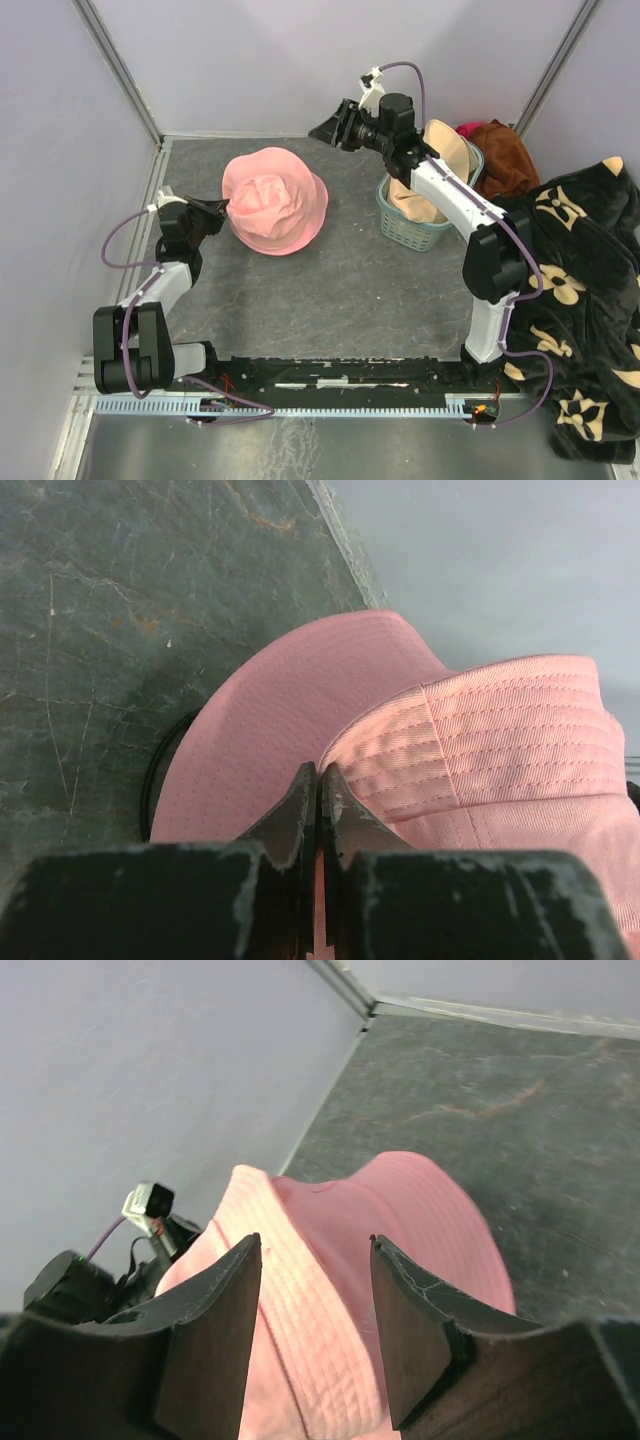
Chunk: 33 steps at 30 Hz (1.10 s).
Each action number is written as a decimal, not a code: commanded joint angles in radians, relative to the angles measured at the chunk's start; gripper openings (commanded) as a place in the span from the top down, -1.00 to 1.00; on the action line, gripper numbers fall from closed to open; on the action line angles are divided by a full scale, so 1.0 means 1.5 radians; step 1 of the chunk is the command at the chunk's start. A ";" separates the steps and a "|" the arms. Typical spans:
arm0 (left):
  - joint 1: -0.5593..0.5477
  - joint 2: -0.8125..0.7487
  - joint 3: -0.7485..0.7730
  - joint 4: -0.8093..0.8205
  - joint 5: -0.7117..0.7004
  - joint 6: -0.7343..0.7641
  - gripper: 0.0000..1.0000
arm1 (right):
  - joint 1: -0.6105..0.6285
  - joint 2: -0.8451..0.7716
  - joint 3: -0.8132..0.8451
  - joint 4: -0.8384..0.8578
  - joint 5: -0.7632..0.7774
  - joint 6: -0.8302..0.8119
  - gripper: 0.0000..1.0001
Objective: Stack the hats
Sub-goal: Place the hat in the bin.
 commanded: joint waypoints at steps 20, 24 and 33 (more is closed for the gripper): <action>0.002 0.101 0.145 -0.026 0.087 0.061 0.95 | 0.017 0.141 0.099 0.145 -0.204 0.098 -0.15; 0.002 0.105 0.146 -0.027 0.089 0.063 0.95 | 0.024 0.145 0.090 0.153 -0.208 0.103 -0.07; 0.002 0.112 0.149 -0.030 0.087 0.068 0.95 | 0.035 0.153 0.087 0.142 -0.199 0.103 0.71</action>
